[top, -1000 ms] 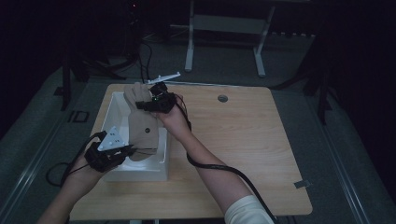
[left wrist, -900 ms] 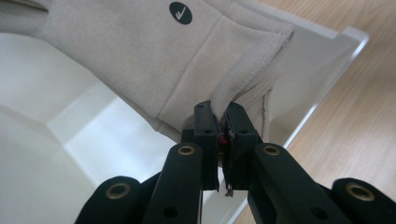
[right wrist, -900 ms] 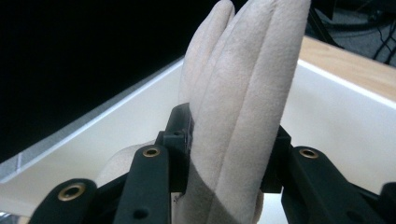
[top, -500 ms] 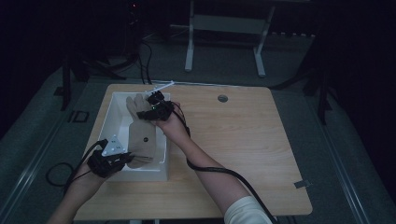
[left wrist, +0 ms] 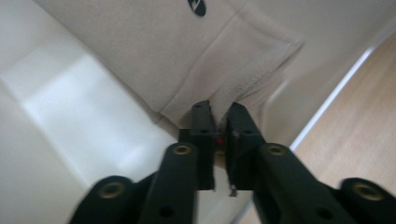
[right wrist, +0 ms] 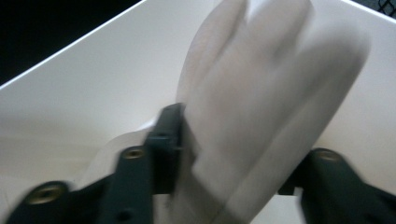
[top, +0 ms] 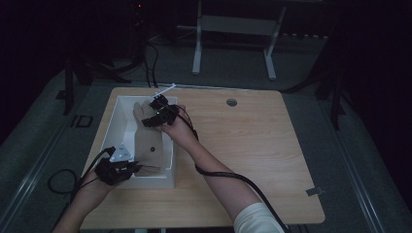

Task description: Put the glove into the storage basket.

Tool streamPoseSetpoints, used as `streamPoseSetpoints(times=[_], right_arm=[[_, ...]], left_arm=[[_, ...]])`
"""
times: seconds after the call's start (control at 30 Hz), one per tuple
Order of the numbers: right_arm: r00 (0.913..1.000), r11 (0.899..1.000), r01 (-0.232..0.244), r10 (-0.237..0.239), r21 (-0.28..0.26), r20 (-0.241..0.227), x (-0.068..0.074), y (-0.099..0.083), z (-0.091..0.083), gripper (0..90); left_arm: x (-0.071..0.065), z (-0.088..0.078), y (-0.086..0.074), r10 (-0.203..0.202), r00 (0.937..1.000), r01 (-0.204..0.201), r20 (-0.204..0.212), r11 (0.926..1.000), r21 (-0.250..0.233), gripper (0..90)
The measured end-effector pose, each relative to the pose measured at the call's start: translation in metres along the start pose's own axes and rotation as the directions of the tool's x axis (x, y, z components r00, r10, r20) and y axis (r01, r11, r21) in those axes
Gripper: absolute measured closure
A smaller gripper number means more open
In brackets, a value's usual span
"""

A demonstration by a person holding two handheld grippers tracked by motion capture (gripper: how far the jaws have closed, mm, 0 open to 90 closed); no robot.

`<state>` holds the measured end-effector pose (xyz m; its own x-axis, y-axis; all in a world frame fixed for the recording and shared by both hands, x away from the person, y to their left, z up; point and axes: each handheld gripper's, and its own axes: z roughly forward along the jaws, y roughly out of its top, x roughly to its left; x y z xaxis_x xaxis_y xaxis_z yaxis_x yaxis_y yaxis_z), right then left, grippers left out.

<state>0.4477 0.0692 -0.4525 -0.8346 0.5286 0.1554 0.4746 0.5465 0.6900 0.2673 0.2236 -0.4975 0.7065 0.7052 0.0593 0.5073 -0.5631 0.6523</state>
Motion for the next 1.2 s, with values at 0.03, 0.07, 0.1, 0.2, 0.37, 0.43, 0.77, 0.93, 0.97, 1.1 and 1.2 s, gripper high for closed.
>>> streamPoseSetpoints(times=[0.03, 0.07, 0.1, 0.2, 0.37, 0.43, 0.77, 0.93, 0.97, 1.1, 1.2], right_arm=[[0.9994, 1.0, 0.01, -0.01, -0.014, 0.032, 0.0, 0.0, -0.002, 41.2], [0.9985, 1.0, 0.014, -0.012, -0.025, 0.052, -0.001, 0.001, -0.004, 38.2], [0.9987, 0.999, 0.006, -0.004, -0.036, 0.052, -0.003, 0.002, -0.007, 37.4], [0.9984, 0.998, -0.004, 0.007, -0.062, 0.056, -0.008, 0.003, -0.014, 34.1], [0.9993, 0.997, -0.001, 0.004, -0.077, 0.038, -0.011, 0.003, -0.024, 29.5], [1.0, 0.997, 0.003, -0.002, -0.079, 0.009, -0.011, 0.0, -0.03, 22.0], [0.9969, 0.995, 0.04, -0.046, -0.095, -0.064, -0.009, -0.011, -0.048, 15.5], [0.9949, 0.992, 0.059, -0.068, -0.116, -0.074, -0.009, -0.02, -0.063, 15.3], [0.9946, 0.99, 0.064, -0.073, -0.122, -0.074, -0.009, -0.022, -0.066, 15.3], [0.994, 0.987, 0.076, -0.086, -0.141, -0.067, -0.012, -0.031, -0.084, 15.4], [0.9946, 0.986, 0.074, -0.084, -0.15, -0.061, -0.016, -0.04, -0.097, 15.4]], left_arm=[[-0.001, 0.001, 0.001, -0.001, 0.9999, 0.001, 0.012, 1.0, 0.005, 70.7], [-0.002, 0.001, 0.001, 0.001, 0.9999, -0.001, 0.011, 1.0, 0.008, 66.5], [-0.002, 0.002, 0.001, -0.003, 1.0, 0.003, 0.005, 1.0, 0.006, 61.0], [-0.002, 0.002, 0.002, -0.02, 0.9998, 0.02, 0.004, 0.9998, -0.006, 54.2], [-0.002, 0.002, 0.003, -0.065, 0.9978, 0.065, 0.01, 0.9968, -0.045, 41.8], [-0.003, 0.0, 0.006, -0.107, 0.9938, 0.109, 0.031, 0.9911, -0.077, 36.1], [-0.012, -0.017, 0.022, -0.151, 0.9875, 0.157, 0.045, 0.9651, -0.21, 15.0], [-0.021, -0.027, 0.032, -0.14, 0.9875, 0.155, 0.072, 0.9473, -0.28, 15.0], [-0.024, -0.028, 0.034, -0.13, 0.9893, 0.144, 0.067, 0.9465, -0.289, 15.0], [-0.034, -0.03, 0.044, -0.107, 0.9906, 0.129, 0.085, 0.939, -0.319, 15.0], [-0.04, -0.029, 0.05, -0.087, 0.9914, 0.114, 0.098, 0.9397, -0.322, 15.0]])
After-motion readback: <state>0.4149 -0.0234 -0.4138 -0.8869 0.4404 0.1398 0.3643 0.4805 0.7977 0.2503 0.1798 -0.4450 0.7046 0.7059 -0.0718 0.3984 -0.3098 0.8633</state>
